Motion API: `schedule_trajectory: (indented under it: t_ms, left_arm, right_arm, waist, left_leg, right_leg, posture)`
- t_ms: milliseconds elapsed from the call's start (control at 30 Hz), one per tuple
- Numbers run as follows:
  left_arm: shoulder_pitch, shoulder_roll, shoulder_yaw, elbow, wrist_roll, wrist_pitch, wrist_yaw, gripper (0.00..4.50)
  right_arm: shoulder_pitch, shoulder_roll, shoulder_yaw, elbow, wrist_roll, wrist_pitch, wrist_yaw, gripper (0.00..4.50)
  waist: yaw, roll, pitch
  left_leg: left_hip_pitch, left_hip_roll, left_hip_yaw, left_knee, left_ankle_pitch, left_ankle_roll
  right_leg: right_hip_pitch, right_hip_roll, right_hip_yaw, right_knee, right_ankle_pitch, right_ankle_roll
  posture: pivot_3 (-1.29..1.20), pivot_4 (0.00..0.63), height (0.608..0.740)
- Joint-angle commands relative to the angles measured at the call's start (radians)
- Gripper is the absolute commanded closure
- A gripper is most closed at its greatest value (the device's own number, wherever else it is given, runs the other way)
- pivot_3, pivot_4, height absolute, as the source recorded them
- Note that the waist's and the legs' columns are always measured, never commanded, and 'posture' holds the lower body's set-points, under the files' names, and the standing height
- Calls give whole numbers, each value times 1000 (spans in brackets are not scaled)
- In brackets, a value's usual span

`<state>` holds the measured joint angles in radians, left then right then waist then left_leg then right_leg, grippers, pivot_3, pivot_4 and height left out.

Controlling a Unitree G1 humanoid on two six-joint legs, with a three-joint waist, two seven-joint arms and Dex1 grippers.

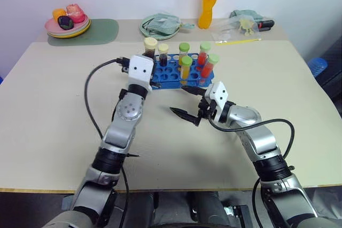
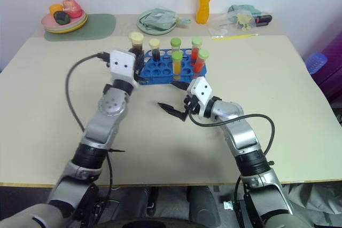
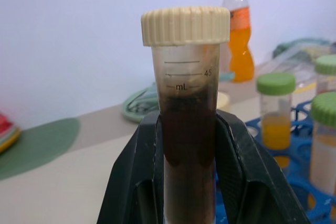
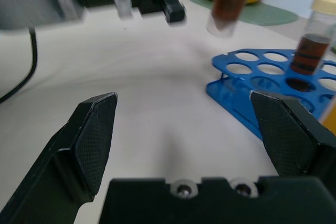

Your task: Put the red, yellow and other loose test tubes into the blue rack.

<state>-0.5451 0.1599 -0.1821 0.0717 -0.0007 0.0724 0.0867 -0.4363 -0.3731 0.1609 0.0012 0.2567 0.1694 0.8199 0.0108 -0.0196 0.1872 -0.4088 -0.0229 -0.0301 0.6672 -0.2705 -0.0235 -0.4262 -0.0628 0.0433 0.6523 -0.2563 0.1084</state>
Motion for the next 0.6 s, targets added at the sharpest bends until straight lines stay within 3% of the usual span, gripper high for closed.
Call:
schedule_trajectory:
  t_ms: [33, 133, 267, 600]
  left_arm:
    - [-57, -36, 13, 118, 30, -185, -20, 3739]
    - [-92, -60, 21, 237, 39, -299, -38, 3739]
    - [-128, -98, 53, 377, 26, -319, -38, 3739]
    - [-133, -144, 91, 472, 22, -397, -83, 3739]
  right_arm:
    - [-6, -10, -37, -15, 2, -30, -5, 0]
    - [1, -15, -48, -20, -1, -32, -12, 0]
    - [26, -19, -56, -44, -4, -31, -22, 0]
    - [43, -17, -55, -66, -2, -30, -26, 0]
  waist:
    - [-1, 0, 0]
    - [0, 0, 0]
    - [0, 0, 0]
    - [-1, 0, 0]
  left_leg:
    - [0, 0, 0, 0, 0, 0]
    - [0, 0, 0, 0, 0, 0]
    - [0, -1, 0, 0, 0, 0]
    - [0, -1, 0, 0, 0, 0]
  right_leg:
    - [0, 0, 0, 0, 0, 0]
    - [0, 0, 0, 0, 0, 0]
    - [0, 0, 0, 0, 0, 0]
    - [0, 1, 0, 1, 0, 0]
  posture:
    - [0, 150, 729]
    - [0, 150, 729]
    - [0, 150, 729]
    - [0, 150, 729]
